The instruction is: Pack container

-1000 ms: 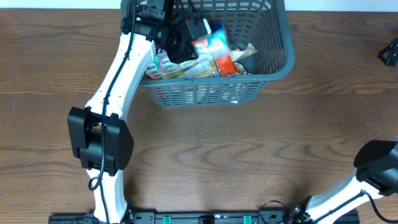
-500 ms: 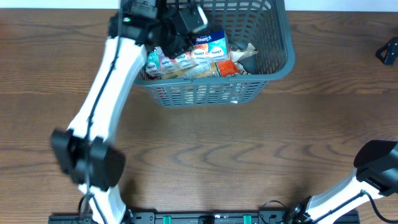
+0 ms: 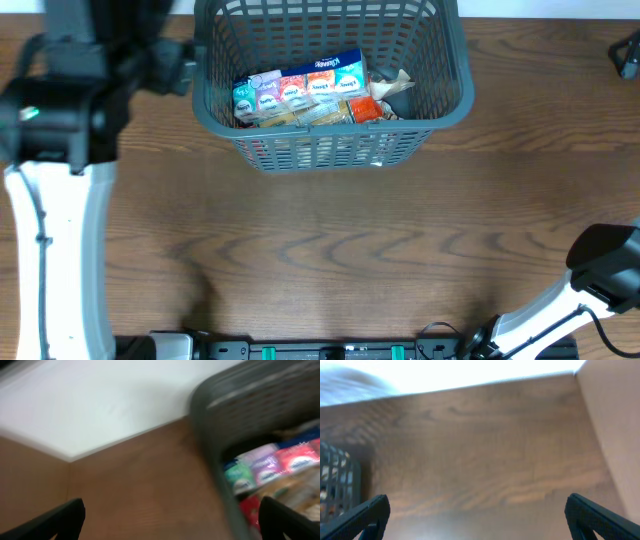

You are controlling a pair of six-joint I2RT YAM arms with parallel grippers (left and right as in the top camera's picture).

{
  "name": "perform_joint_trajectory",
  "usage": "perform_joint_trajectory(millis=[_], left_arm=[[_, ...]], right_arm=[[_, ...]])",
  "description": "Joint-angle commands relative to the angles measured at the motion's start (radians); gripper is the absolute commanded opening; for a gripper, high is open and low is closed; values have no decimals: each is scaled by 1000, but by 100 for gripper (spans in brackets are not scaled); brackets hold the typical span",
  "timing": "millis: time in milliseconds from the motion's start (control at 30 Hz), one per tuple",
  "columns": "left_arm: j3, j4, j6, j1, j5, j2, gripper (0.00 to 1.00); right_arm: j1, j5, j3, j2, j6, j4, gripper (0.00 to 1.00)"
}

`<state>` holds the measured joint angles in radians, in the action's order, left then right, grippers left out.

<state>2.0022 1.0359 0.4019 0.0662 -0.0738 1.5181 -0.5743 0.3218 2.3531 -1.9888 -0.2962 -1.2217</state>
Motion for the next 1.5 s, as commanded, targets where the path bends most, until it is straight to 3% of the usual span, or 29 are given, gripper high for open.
perform_joint_trajectory(millis=[0, 433, 667, 1000, 1200, 1467], left_arm=[[-1, 59, -159, -53, -47, -48, 99], [-90, 350, -171, -72, -39, -79, 99], [-330, 298, -180, -72, 29, -131, 99], [-724, 119, -179, -72, 127, -374, 99], [-860, 67, -214, -72, 161, -572, 99], [-978, 8, -291, -72, 172, -759, 99]], right_arm=[[58, 14, -3, 23, -18, 49, 99], [178, -60, -3, 171, 95, 52, 99], [177, -67, -3, 313, 101, -26, 99], [178, -112, -21, 376, 101, -269, 99], [205, -113, -221, 459, 93, -273, 99], [233, -112, -775, 756, 93, -35, 99]])
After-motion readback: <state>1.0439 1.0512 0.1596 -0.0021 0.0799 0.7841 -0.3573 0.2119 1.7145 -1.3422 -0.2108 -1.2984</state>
